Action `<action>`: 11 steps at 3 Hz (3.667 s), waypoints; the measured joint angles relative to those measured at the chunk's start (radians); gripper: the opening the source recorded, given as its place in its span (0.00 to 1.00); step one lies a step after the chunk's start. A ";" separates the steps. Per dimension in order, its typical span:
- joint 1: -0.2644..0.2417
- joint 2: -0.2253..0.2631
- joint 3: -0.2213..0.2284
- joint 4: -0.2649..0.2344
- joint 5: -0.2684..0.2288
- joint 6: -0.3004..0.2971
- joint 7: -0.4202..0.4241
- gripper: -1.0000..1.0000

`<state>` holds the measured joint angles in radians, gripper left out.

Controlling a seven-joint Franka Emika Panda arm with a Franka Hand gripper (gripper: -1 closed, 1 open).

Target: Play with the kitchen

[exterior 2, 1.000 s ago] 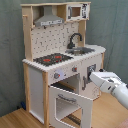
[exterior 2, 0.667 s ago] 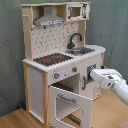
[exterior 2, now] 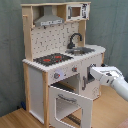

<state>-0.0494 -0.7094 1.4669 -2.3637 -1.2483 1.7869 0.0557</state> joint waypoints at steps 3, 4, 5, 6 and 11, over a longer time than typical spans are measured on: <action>0.022 -0.001 -0.189 -0.122 -0.085 0.215 -0.004 1.00; 0.003 -0.001 -0.232 -0.145 -0.117 0.312 -0.005 1.00; -0.029 -0.001 -0.270 -0.169 -0.152 0.406 -0.005 1.00; -0.063 -0.001 -0.306 -0.183 -0.205 0.495 -0.010 1.00; -0.354 0.017 -0.207 -0.162 -0.407 0.762 -0.005 1.00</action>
<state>-0.4032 -0.6927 1.2596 -2.5256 -1.6553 2.5486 0.0506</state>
